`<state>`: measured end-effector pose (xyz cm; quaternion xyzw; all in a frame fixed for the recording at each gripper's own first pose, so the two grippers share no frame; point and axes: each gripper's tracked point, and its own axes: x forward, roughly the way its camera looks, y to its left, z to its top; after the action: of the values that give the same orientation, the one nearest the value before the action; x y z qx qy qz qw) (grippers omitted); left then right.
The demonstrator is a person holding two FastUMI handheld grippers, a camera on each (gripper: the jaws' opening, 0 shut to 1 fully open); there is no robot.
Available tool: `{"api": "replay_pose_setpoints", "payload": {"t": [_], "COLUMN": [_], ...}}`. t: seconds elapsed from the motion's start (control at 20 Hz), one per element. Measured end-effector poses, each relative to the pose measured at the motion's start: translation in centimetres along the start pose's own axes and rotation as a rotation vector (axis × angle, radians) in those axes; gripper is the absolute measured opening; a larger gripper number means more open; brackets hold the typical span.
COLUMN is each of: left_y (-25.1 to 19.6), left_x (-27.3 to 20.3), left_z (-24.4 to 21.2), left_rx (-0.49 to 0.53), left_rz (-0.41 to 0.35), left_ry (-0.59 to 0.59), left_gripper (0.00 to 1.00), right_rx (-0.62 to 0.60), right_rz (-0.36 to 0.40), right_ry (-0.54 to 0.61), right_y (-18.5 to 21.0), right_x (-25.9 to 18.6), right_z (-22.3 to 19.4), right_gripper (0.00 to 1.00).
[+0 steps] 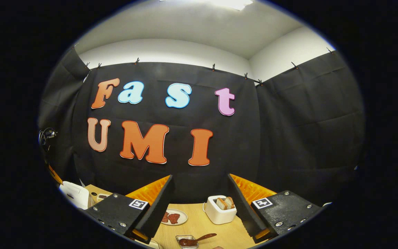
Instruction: Close the left gripper, press the button to open the rice cooker; take a wooden spoon from the chopstick holder with the right hand, scoop a spoonful of rice and pour it into the rice cooker, then put the wooden spoon back into the chopstick holder.
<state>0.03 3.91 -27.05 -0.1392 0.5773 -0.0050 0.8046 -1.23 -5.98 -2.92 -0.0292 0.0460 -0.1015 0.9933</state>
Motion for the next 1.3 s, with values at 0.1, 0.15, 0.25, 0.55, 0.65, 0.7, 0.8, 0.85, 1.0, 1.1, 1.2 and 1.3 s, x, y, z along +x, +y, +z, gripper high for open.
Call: {"api": "replay_pose_setpoints", "payload": {"t": [0.1,0.15,0.25,0.55,0.65,0.7,0.8,0.85,1.0,1.1,1.2,1.3], "left_y": [0.9,1.6,2.1,4.2,4.4,4.3,4.7,4.7,4.9,5.0,4.9,4.9], "left_x": [1.6,2.2,3.5,6.4,6.9,7.1,7.3,7.2,7.1,7.2,7.1,6.8], "left_z": [-0.4,-0.6,-1.0,-1.5,-1.8,-1.4,-1.4,-1.5,-2.2,-2.2,-2.4,-2.2], "left_rx": [-0.028,-0.038,-0.057,-0.055,-0.069,-0.07,-0.071,-0.071,-0.058,-0.075,-0.077,-0.079], "left_rz": [0.003,0.003,-0.001,0.042,0.05,0.042,0.055,0.06,0.081,0.097,0.095,0.082], "left_ry": [0.04,0.06,0.099,0.156,0.18,0.164,0.165,0.169,0.168,0.166,0.161,0.13], "left_gripper": [0.07,0.07,0.07,0.07,0.07,0.07,0.07,0.06,0.06,0.06,0.06,0.06], "right_rx": [-0.02,-0.029,-0.037,-0.05,-0.062,-0.064,-0.057,-0.052,-0.04,-0.017,0.0,0.01], "right_rz": [-0.015,-0.022,-0.039,-0.073,-0.082,-0.086,-0.084,-0.081,-0.081,-0.069,-0.055,-0.049], "right_ry": [0.025,0.035,0.051,0.09,0.103,0.108,0.119,0.125,0.125,0.144,0.166,0.185], "right_y": [-0.3,-0.5,-0.9,-1.7,-1.9,-2.0,-2.3,-2.2,-2.2,-2.0,-1.7,-1.7], "right_x": [-0.3,-0.5,-1.1,-1.9,-2.0,-2.1,-2.1,-2.0,-1.7,-1.6,-1.6,-1.4], "right_z": [-0.8,-1.1,-1.7,-3.1,-3.6,-3.8,-4.2,-4.3,-4.6,-5.4,-6.3,-7.1], "right_gripper": [0.94,0.94,0.94,0.94,0.92,0.92,0.94,0.94,0.94,0.94,0.94,0.94]}}
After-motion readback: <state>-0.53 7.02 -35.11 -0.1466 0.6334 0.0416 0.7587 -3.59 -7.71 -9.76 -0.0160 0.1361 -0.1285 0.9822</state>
